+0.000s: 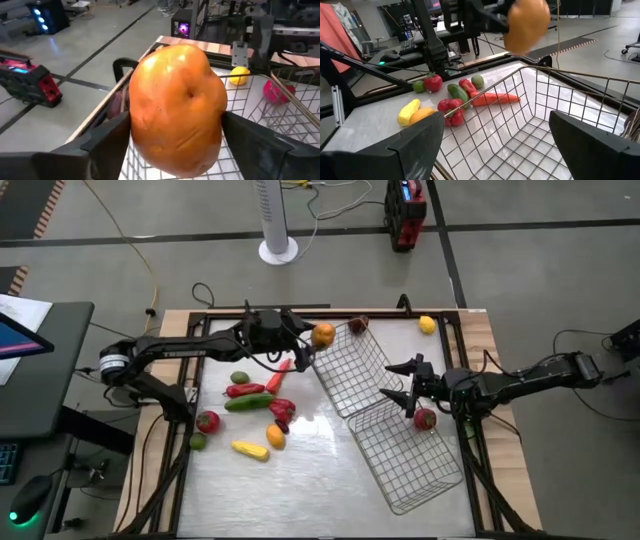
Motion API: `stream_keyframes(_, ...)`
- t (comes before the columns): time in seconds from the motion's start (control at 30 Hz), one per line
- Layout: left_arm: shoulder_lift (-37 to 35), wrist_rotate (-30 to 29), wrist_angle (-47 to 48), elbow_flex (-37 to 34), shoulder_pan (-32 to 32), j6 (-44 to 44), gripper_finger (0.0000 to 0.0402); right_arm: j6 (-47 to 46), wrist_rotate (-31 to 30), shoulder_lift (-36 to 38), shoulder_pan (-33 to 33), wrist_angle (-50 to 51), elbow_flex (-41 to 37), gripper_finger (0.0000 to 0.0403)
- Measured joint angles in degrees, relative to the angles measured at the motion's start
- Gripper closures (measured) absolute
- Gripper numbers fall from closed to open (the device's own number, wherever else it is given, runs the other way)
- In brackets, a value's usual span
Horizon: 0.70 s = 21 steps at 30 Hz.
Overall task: Sort produce into baskets
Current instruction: Put the potato into the left wire basket, then put the carrot into the left wire basket
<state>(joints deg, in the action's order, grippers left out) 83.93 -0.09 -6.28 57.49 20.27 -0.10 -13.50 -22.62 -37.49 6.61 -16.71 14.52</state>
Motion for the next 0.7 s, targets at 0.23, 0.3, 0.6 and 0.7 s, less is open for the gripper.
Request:
stream_keyframes(0.23,1.4,1.2,5.5,2.6,0.2,0.1,0.006,0.0,0.0,0.2,-0.1,0.6,0.0,0.0017)
stream_keyframes(0.3,1.0,1.3,10.1,4.3,0.2,0.6,0.006,0.0,0.0,0.3,0.0,0.7,0.0,0.0017)
stream_keyframes(0.6,-2.8,0.5,21.2,6.8,-4.4,4.3,0.0059,-0.1,0.0,0.5,0.0,1.8,0.0,0.0017)
stream_keyframes(0.7,-4.4,-1.1,20.9,2.8,-6.1,4.2,0.0059,-0.1,0.0,0.5,0.0,1.9,0.0,0.0017)
